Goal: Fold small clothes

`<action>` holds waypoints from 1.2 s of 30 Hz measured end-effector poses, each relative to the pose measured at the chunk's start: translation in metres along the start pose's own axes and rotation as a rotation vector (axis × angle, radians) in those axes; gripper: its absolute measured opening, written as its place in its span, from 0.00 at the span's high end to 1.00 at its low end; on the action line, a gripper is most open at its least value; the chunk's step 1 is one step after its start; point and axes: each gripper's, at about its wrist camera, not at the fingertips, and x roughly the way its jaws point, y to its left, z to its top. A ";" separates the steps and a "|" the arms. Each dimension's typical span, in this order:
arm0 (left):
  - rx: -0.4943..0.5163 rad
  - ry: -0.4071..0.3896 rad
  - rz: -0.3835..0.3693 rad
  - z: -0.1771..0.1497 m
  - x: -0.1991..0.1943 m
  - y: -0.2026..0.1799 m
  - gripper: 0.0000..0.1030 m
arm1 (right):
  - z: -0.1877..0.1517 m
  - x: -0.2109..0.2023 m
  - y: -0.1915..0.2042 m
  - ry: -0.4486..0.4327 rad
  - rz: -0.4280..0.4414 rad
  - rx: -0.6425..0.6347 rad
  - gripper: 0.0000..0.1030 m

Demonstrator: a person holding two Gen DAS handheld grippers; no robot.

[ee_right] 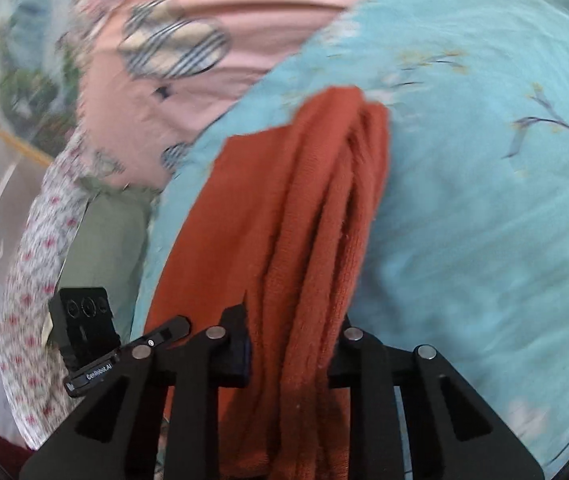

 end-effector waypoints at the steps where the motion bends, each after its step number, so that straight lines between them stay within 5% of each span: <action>1: 0.003 -0.015 0.015 -0.008 -0.018 0.003 0.76 | -0.007 0.004 0.012 0.010 0.015 -0.024 0.76; 8: -0.001 -0.084 0.138 -0.059 -0.110 0.032 0.76 | -0.054 0.056 0.067 0.107 0.150 -0.094 0.76; 12: -0.029 -0.077 0.184 -0.083 -0.128 0.056 0.76 | -0.079 0.089 0.078 0.167 0.169 -0.086 0.76; 16: -0.070 -0.028 0.214 -0.099 -0.117 0.081 0.71 | -0.092 0.101 0.067 0.181 0.117 -0.044 0.76; 18: -0.065 -0.015 0.238 -0.100 -0.112 0.082 0.64 | -0.095 0.102 0.059 0.180 0.108 -0.017 0.74; 20: -0.067 -0.014 0.274 -0.100 -0.113 0.082 0.46 | -0.096 0.099 0.062 0.176 0.075 -0.018 0.69; 22: -0.082 -0.029 0.285 -0.101 -0.120 0.083 0.41 | -0.094 0.094 0.068 0.165 0.017 -0.024 0.64; 30: -0.097 -0.144 0.300 -0.102 -0.170 0.077 0.42 | -0.083 0.034 0.086 0.006 -0.094 -0.095 0.59; 36: 0.004 -0.141 0.205 -0.100 -0.172 0.044 0.42 | -0.073 0.065 0.103 0.071 -0.114 -0.157 0.65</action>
